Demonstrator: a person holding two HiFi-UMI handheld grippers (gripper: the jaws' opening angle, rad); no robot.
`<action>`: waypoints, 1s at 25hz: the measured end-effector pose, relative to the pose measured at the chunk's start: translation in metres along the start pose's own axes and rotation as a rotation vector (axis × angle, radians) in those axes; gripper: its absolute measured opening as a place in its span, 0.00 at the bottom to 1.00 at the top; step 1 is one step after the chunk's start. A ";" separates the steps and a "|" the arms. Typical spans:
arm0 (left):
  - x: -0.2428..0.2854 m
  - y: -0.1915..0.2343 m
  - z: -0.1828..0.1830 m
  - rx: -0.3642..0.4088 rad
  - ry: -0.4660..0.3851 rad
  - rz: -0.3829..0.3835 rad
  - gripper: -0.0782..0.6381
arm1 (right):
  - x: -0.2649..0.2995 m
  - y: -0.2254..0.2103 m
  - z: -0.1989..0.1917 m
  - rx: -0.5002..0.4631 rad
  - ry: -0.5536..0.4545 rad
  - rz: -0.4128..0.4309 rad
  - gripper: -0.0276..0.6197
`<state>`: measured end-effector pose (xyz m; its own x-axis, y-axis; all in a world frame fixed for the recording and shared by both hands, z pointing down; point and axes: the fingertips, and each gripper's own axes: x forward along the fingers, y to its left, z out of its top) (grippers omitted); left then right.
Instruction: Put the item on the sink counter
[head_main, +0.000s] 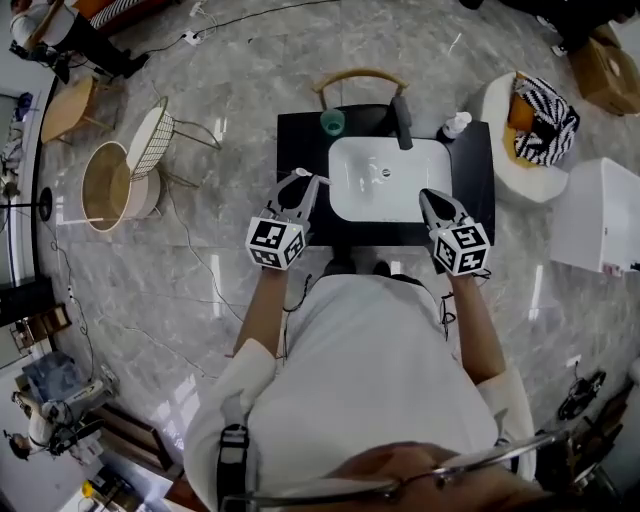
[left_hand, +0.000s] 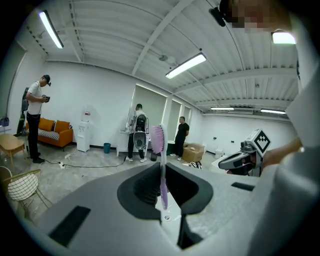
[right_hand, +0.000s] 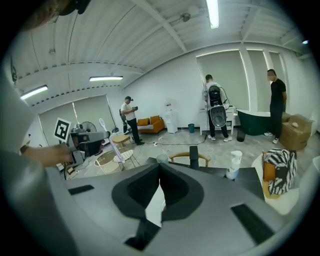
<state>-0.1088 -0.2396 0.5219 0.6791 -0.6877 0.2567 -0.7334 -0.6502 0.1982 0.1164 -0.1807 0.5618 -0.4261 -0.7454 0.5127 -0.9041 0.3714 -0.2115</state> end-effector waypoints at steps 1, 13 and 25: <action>0.006 0.007 -0.001 0.000 0.007 -0.012 0.16 | 0.005 -0.001 -0.001 0.009 0.004 -0.012 0.05; 0.076 0.072 -0.001 0.077 0.031 -0.109 0.16 | 0.044 0.006 -0.014 0.107 0.044 -0.128 0.05; 0.157 0.102 -0.033 0.132 0.095 -0.123 0.16 | 0.077 0.016 -0.035 0.154 0.065 -0.109 0.05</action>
<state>-0.0780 -0.4029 0.6139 0.7527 -0.5709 0.3279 -0.6306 -0.7684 0.1095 0.0703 -0.2131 0.6266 -0.3270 -0.7373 0.5912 -0.9412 0.1978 -0.2739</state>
